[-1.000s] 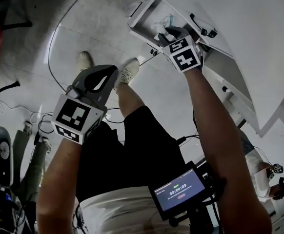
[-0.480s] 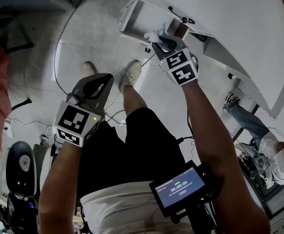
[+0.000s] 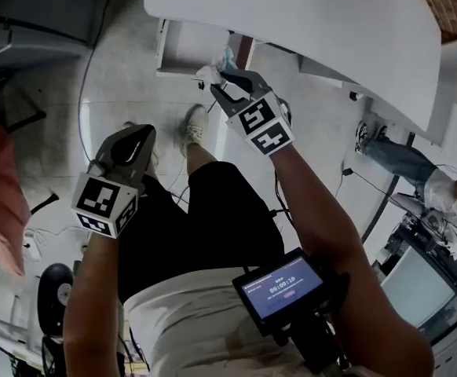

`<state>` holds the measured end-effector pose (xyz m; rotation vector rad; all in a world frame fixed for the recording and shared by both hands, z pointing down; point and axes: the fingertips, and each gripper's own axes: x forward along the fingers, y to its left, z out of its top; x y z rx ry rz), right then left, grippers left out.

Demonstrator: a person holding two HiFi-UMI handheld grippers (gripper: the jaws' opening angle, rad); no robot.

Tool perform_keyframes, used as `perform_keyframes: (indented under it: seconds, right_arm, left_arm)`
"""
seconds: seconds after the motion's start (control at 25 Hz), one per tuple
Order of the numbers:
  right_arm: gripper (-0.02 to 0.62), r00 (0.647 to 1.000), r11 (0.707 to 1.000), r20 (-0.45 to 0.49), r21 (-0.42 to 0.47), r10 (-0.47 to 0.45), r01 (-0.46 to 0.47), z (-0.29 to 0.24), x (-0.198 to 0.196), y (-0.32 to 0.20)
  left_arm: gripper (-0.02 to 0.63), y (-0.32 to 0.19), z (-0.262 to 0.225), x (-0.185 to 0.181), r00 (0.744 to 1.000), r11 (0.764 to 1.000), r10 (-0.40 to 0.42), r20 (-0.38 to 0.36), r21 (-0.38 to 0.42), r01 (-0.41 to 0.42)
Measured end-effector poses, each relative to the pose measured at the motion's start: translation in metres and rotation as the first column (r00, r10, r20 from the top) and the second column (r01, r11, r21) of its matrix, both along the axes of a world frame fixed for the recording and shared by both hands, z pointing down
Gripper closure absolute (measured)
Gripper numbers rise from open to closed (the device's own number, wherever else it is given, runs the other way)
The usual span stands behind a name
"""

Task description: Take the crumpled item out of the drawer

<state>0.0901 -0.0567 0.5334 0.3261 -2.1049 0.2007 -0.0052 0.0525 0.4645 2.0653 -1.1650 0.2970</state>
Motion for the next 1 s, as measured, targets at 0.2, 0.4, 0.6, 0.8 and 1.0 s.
perform_keyframes:
  seconds: [0.2,0.4,0.6,0.8,1.0]
  right_arm:
    - [0.482,0.999,1.0,0.04,0.007,0.026,-0.027,-0.035,0.006,0.015]
    - [0.482,0.994,0.998,0.096,0.005,0.056,-0.056,-0.072,0.013,0.027]
    - [0.482,0.987,0.998,0.152,0.024,0.054,-0.059,-0.107,0.018,0.034]
    - [0.482,0.981,0.995,0.185,0.06,0.061,-0.073,-0.144,0.031,0.035]
    - [0.482,0.975,0.991,0.215,0.112,0.049,-0.075,-0.175,0.034,0.026]
  left_arm:
    - [0.601,-0.008,-0.031,0.007,1.0,0.999,0.024,0.005,0.038,-0.025]
    - [0.601,-0.009,-0.066,0.011,0.999,0.997,0.04,0.018,0.069,-0.041]
    - [0.601,-0.006,-0.091,0.009,0.999,0.996,0.028,0.033,0.089,-0.031]
    - [0.601,0.003,-0.118,0.015,0.999,0.994,0.024,0.037,0.108,-0.028]
    - [0.601,0.004,-0.14,0.009,0.998,0.99,-0.004,0.058,0.141,-0.004]
